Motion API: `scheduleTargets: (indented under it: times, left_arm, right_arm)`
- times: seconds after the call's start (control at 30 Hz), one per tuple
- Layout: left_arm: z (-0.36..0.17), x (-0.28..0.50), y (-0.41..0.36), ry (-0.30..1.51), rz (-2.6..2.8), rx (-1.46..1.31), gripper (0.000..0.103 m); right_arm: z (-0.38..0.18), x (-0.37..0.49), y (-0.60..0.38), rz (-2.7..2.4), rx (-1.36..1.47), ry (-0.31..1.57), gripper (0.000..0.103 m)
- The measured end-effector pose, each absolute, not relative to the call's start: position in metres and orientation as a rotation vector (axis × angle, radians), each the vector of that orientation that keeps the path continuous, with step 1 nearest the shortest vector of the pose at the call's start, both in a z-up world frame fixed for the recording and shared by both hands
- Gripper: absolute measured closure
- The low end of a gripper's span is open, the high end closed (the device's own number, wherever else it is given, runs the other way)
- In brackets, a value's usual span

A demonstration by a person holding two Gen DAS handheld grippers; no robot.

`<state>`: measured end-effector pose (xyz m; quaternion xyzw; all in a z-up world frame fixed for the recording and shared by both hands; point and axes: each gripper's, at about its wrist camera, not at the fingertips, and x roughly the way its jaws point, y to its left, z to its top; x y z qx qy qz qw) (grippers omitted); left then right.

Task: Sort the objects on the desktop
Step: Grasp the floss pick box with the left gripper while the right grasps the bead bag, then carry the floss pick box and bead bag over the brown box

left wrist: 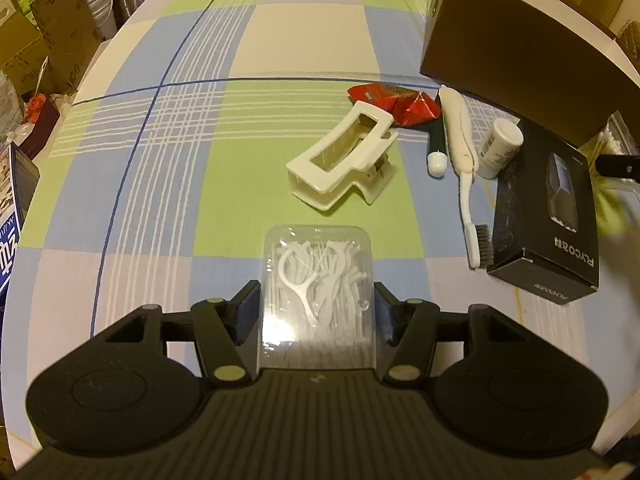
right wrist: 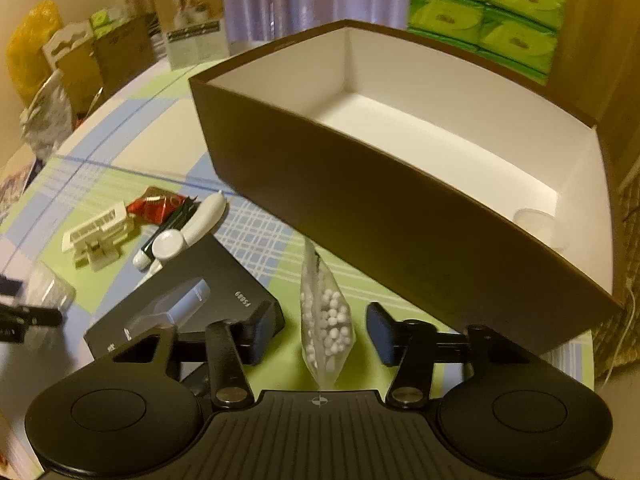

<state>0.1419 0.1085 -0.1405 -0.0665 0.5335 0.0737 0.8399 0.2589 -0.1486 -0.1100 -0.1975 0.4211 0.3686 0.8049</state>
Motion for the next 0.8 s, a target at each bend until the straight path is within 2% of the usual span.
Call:
scheduleTargets:
  times: [0.1, 0.47, 0.8]
  left_arm:
    - [-0.141, 0.143, 0.108, 1.127, 0.158, -0.134, 0.05]
    - [-0.134, 0.133, 0.11, 1.129, 0.144, -0.155, 0.05]
    - [-0.094, 0.123, 0.11, 1.052, 0.116, -0.155, 0.05]
  right_arm:
    - [-0.111, 0.259, -0.148, 0.8, -0.432, 0.902, 0.084]
    - [-0.095, 0.254, -0.178, 0.751, -0.306, 0.958, 0.087]
    - [-0.069, 0.246, -0.201, 0.718, -0.24, 0.974, 0.087]
